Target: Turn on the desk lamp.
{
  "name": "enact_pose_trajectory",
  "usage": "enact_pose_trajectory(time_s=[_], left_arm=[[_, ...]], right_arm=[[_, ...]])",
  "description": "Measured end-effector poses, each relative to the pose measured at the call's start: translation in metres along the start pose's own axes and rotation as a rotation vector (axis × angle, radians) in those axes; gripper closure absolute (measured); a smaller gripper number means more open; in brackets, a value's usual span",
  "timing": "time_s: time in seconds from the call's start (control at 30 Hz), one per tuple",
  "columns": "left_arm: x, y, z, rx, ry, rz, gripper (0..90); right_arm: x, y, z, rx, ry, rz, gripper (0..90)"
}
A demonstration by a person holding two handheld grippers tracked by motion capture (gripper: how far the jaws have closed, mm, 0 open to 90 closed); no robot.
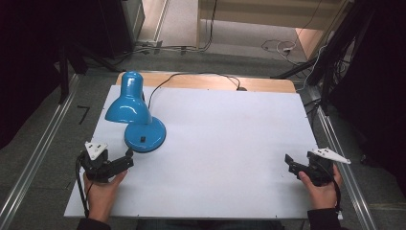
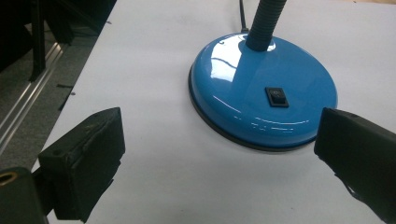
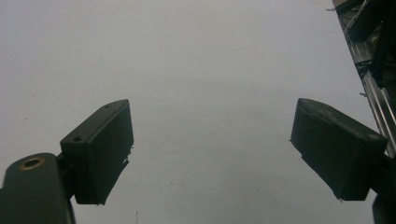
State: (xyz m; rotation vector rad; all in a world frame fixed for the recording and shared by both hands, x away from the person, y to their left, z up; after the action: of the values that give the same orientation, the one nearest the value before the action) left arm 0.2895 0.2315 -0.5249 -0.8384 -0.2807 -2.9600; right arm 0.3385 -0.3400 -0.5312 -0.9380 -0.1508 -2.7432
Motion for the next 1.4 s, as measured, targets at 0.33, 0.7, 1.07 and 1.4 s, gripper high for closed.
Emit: enact_pose_trajectory(time_s=[0.33, 0.7, 1.07, 1.4], left_arm=[[-0.002, 0.0, 0.003, 0.003, 0.016, 0.003, 5.2], [-0.012, 0.004, 0.003, -0.006, 0.003, 0.004, 6.3], [-0.017, 0.006, 0.007, -0.004, 0.001, 0.003, 6.9], [-0.024, 0.01, 0.01, -0.007, 0.001, -0.002, 7.6]], right_arm=[[0.0, 0.0, 0.001, 0.002, 0.004, -0.007, 11.5], [-0.001, -0.001, 0.0, 0.011, -0.002, -0.012, 11.5], [-0.001, -0.001, 0.0, 0.012, 0.0, -0.015, 11.5], [-0.001, -0.001, 0.0, 0.012, 0.002, -0.011, 11.5]])
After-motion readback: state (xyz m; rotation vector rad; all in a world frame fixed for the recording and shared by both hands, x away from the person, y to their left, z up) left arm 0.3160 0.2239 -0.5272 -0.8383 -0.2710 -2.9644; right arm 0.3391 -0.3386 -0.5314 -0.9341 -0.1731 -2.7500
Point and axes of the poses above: each handheld gripper's, and its own axes: x roughly backward along the jaws, z roughly out of its top, y roughly to its right, the point moved 8 cm from there along -x, roughly forward along the jaws, and after that the axes turned 4 degrees about x, right-handed, at the moved point
